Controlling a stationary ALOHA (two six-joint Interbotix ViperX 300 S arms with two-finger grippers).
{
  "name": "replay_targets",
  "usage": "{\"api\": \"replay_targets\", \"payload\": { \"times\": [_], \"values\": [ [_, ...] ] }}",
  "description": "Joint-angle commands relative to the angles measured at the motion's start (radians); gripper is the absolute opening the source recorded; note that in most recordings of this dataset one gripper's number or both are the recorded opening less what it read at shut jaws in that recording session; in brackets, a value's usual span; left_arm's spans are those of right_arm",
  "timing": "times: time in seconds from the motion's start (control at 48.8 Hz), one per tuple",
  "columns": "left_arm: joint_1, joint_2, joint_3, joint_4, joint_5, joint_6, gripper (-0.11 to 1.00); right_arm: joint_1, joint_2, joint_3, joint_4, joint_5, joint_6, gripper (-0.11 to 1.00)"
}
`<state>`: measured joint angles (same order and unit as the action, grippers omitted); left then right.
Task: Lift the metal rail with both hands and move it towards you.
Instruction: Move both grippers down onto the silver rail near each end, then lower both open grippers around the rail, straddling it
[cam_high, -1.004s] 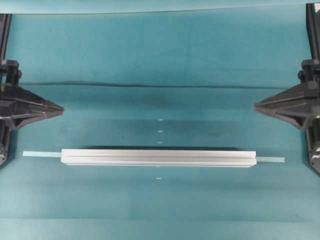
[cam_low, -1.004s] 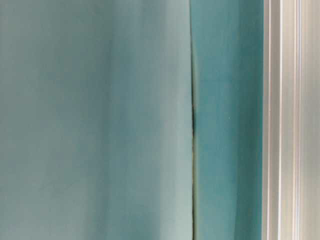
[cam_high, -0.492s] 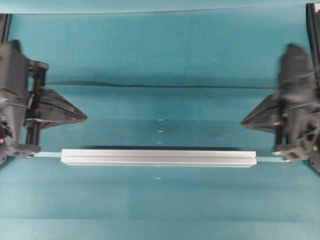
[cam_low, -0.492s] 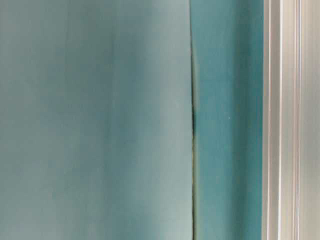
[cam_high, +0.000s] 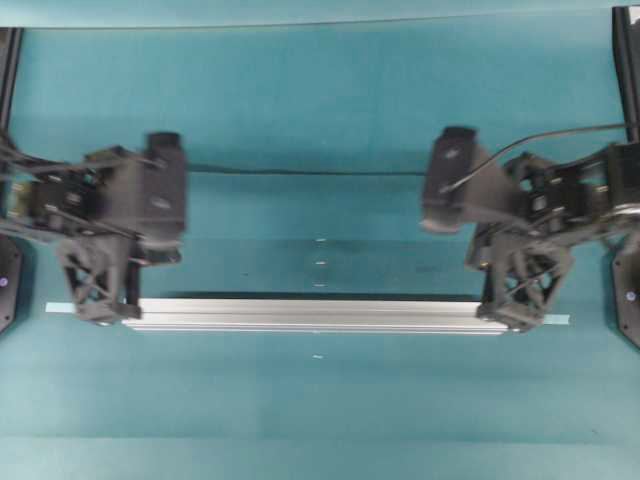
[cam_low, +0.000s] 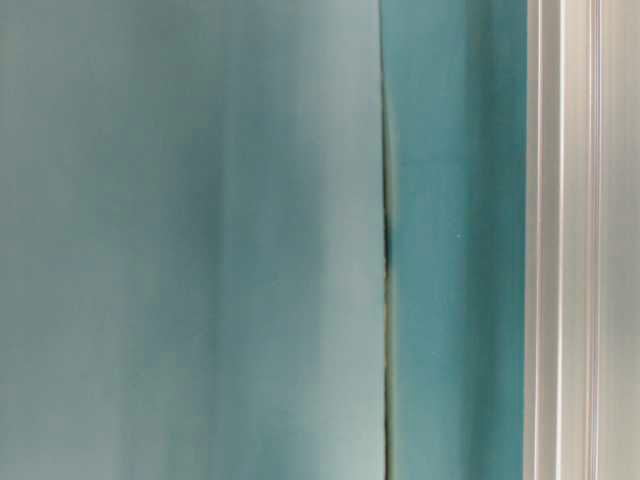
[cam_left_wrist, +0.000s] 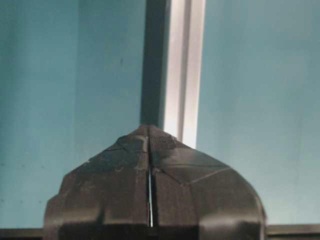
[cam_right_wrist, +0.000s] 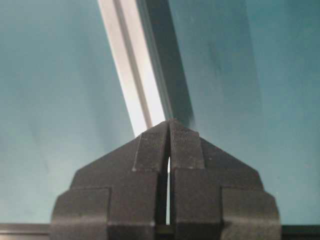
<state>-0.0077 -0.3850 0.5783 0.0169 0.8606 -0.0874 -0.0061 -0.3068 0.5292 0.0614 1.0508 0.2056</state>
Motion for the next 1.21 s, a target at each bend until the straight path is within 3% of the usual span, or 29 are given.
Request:
{"api": "replay_targets", "payload": {
  "times": [0.0, 0.266, 0.512, 0.635, 0.717, 0.82, 0.963, 1.045, 1.106, 1.188],
  "values": [
    [-0.005, 0.021, -0.031, 0.002, 0.002, -0.003, -0.05, 0.003, 0.017, -0.012, -0.003, -0.003, -0.008, 0.01],
    [-0.006, 0.054, -0.031, 0.002, -0.005, -0.002, -0.05, 0.006, 0.058, -0.017, 0.003, -0.015, -0.058, 0.01],
    [-0.012, 0.052, -0.028, 0.002, -0.021, 0.008, -0.04, 0.037, 0.063, 0.008, 0.005, -0.097, -0.187, 0.04],
    [-0.015, 0.052, -0.026, 0.003, -0.015, 0.002, -0.01, 0.044, 0.063, 0.021, 0.006, -0.120, -0.229, 0.14],
    [-0.015, 0.052, -0.023, 0.002, -0.008, 0.000, 0.04, 0.044, 0.064, 0.028, 0.008, -0.120, -0.227, 0.30],
    [-0.017, 0.054, -0.011, 0.002, 0.006, -0.002, 0.22, 0.046, 0.066, 0.038, 0.009, -0.123, -0.221, 0.61],
    [-0.034, 0.061, 0.003, 0.002, -0.003, -0.006, 0.64, 0.057, 0.074, 0.044, -0.003, -0.140, -0.219, 0.95],
    [-0.034, 0.071, 0.006, 0.002, -0.006, -0.008, 0.86, 0.057, 0.081, 0.043, -0.005, -0.149, -0.218, 1.00],
    [-0.034, 0.080, 0.009, 0.002, -0.008, -0.008, 0.97, 0.057, 0.086, 0.044, -0.005, -0.152, -0.218, 1.00],
    [-0.034, 0.089, 0.012, 0.002, -0.014, -0.006, 0.99, 0.057, 0.095, 0.044, -0.005, -0.153, -0.215, 1.00]
  ]
}}
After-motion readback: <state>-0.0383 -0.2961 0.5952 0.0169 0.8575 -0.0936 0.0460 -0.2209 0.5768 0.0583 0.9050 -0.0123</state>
